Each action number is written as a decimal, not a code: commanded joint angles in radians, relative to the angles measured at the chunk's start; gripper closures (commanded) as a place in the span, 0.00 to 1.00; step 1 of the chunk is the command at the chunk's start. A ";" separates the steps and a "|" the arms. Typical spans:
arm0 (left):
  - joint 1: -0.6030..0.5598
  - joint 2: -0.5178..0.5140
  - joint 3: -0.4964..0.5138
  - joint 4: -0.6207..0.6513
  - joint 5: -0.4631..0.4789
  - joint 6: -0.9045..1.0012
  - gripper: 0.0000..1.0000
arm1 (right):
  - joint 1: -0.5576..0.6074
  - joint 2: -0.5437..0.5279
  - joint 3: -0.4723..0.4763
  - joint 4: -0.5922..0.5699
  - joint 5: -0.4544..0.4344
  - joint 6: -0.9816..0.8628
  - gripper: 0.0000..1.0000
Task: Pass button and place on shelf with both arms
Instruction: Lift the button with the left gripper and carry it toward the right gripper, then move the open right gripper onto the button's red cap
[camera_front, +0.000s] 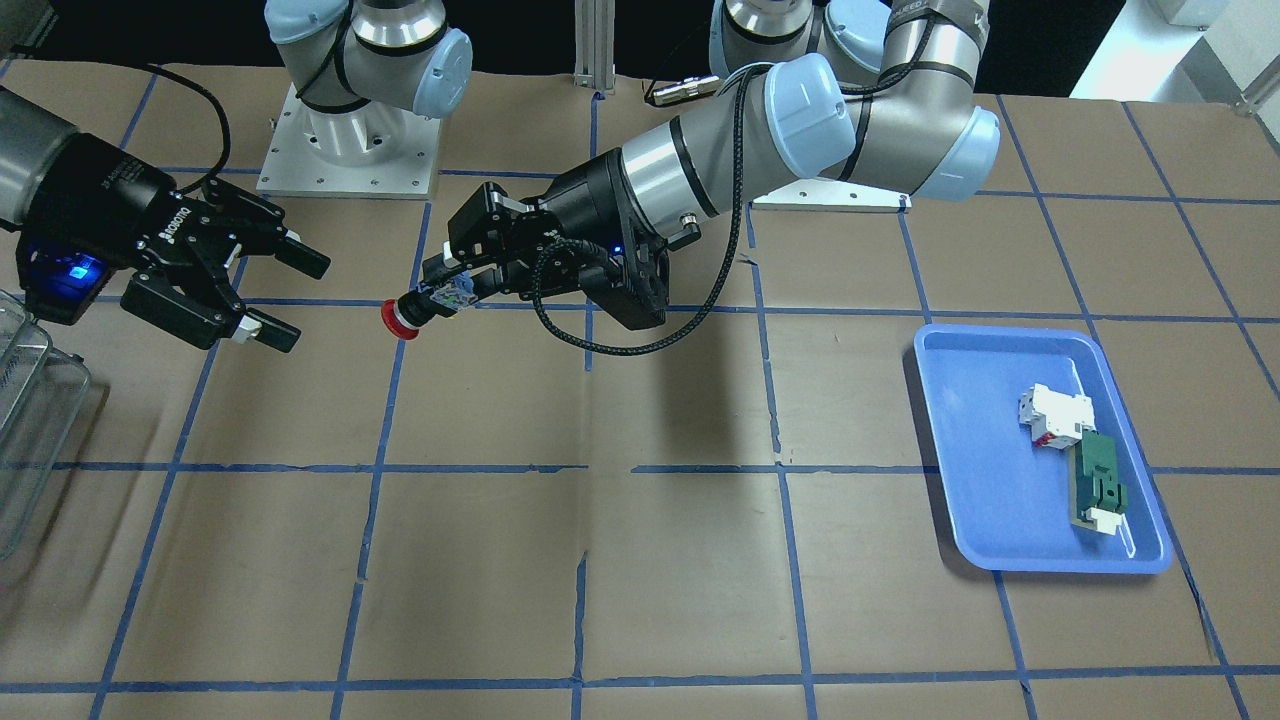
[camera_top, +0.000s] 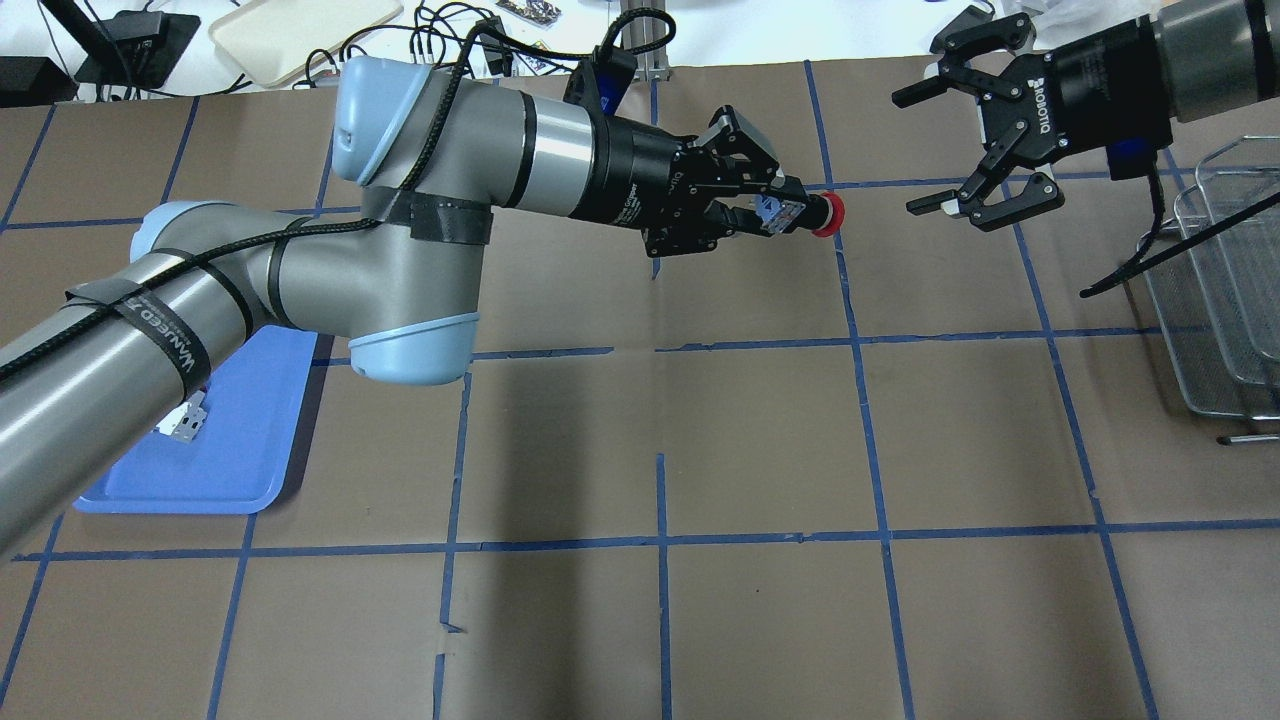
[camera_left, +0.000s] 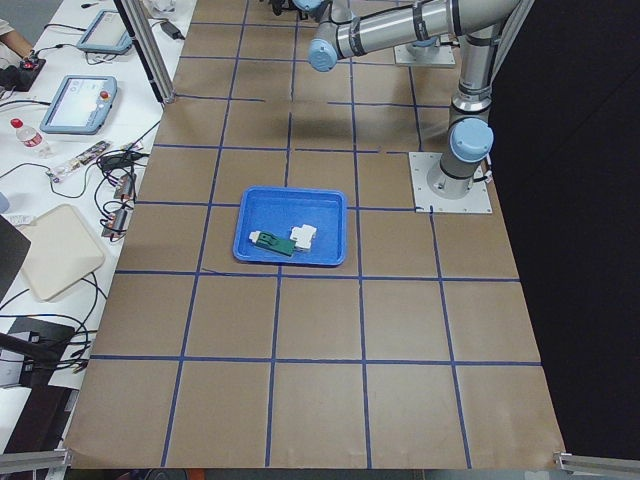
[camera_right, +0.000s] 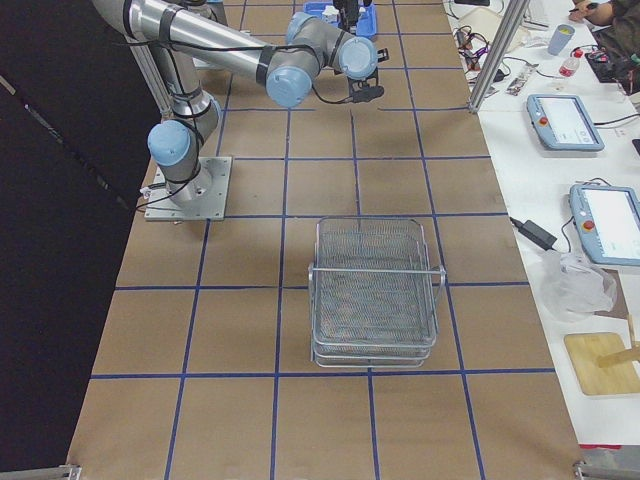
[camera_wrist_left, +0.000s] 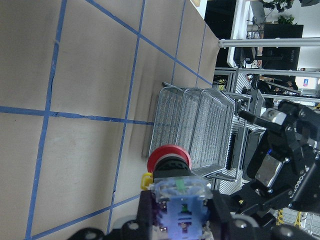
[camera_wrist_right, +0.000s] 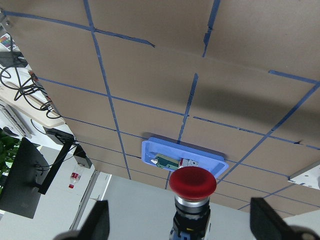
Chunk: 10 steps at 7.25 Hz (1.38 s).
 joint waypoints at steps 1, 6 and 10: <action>-0.003 0.006 0.003 0.004 0.000 -0.013 1.00 | 0.029 -0.020 0.003 0.000 -0.003 0.044 0.00; -0.003 0.026 -0.005 0.013 0.000 -0.013 0.98 | 0.084 -0.004 0.003 -0.020 -0.005 0.097 0.00; -0.003 0.029 -0.013 0.016 0.000 -0.013 0.98 | 0.092 0.002 0.003 -0.020 -0.008 0.103 0.03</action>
